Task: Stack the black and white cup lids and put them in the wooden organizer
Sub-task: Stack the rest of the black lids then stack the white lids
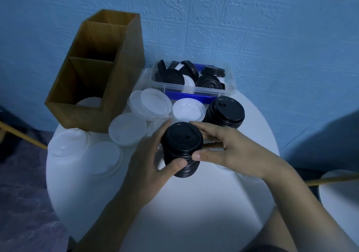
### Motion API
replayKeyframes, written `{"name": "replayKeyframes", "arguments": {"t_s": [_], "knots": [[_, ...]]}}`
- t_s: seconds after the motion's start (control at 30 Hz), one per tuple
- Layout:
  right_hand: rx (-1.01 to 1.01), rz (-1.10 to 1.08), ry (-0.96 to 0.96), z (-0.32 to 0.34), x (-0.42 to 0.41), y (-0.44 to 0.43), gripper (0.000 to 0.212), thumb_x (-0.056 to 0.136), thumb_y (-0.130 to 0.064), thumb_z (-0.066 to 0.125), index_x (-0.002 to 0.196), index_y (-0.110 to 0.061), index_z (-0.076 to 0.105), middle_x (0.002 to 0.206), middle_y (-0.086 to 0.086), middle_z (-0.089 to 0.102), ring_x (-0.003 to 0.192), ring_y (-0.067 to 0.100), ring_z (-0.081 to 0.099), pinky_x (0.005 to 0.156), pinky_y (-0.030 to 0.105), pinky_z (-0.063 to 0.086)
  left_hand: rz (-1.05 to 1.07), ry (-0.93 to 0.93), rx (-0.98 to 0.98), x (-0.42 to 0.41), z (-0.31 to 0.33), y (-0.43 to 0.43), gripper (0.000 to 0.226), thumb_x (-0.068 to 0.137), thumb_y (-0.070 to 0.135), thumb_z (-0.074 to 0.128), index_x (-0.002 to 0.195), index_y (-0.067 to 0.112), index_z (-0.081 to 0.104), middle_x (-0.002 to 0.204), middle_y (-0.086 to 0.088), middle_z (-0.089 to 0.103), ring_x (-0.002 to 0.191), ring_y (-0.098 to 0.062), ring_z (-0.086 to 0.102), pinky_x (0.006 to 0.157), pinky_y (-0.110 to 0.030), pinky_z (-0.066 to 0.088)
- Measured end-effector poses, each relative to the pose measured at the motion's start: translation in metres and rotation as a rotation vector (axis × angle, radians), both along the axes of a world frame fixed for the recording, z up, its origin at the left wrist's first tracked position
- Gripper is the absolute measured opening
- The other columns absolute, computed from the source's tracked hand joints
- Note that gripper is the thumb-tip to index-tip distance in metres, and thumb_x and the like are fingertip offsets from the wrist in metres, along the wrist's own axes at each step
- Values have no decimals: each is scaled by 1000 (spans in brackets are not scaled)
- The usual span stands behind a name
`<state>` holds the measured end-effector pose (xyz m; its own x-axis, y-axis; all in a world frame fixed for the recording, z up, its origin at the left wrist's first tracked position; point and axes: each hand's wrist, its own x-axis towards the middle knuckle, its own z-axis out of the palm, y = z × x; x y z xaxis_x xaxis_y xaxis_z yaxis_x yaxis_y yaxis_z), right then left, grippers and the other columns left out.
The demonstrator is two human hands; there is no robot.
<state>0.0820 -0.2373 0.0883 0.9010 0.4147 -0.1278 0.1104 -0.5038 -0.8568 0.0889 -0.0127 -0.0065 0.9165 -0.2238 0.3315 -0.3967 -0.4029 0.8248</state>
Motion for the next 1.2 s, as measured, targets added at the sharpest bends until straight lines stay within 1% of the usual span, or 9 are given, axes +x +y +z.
{"name": "replayKeyframes", "arguments": {"t_s": [0.2,0.33,0.53,0.67,0.83,0.93,1.07,1.13,1.2], "knots": [[-10,-25,6,5,2,-1,84,83,-29,84,153,-39,38,140,-27,56,134,-3,49,117,39,39,-12,28,7,0,0,-1,83,70,63,72,144,49,39,135,30,52,128,-12,53,95,-48,55],[-31,4,-80,10,1,6,77,85,-20,82,150,-36,44,140,-24,58,133,-2,50,117,36,39,21,24,24,-2,5,-2,74,64,65,71,133,52,45,123,39,52,113,-3,54,89,-44,55],[-19,-17,-190,8,-1,8,64,86,-13,80,143,-28,54,136,-15,59,131,8,54,113,36,43,41,3,45,-3,7,-3,74,62,67,70,130,54,43,120,39,52,110,2,53,86,-34,54],[-74,48,-213,8,-2,14,68,86,-12,78,147,-28,50,144,-22,50,138,-5,42,115,20,34,31,-5,20,-4,7,-3,71,64,64,72,129,53,46,120,33,56,109,-2,55,83,-35,55],[72,-15,-173,9,-1,13,59,85,-12,81,136,-29,58,132,-12,62,129,9,56,109,33,47,33,21,37,-7,8,-4,68,64,64,69,127,50,49,117,37,53,108,7,51,83,-21,46],[81,-57,-231,7,-2,12,56,82,-24,82,132,-33,59,128,-15,58,127,11,55,107,35,47,41,19,58,-6,8,-3,69,65,65,69,129,46,51,116,32,56,106,6,52,82,-20,44],[-131,-166,-344,1,-6,18,64,71,-63,75,131,-45,59,119,-22,48,121,6,53,103,36,47,30,6,46,-4,7,-3,68,67,65,71,129,44,52,116,25,62,109,-1,55,84,-26,48],[-206,-143,-358,-1,-9,19,72,69,-74,67,136,-48,56,123,-25,46,124,8,50,106,36,45,27,-1,34,-4,7,-4,69,69,69,71,130,42,52,116,21,64,108,-5,57,84,-28,50],[-233,-73,-320,1,-11,14,79,72,-74,67,144,-48,49,133,-31,44,131,7,45,111,34,39,39,-32,52,-5,8,-5,73,72,81,63,131,41,51,115,22,63,105,-4,57,81,-26,50]]}}
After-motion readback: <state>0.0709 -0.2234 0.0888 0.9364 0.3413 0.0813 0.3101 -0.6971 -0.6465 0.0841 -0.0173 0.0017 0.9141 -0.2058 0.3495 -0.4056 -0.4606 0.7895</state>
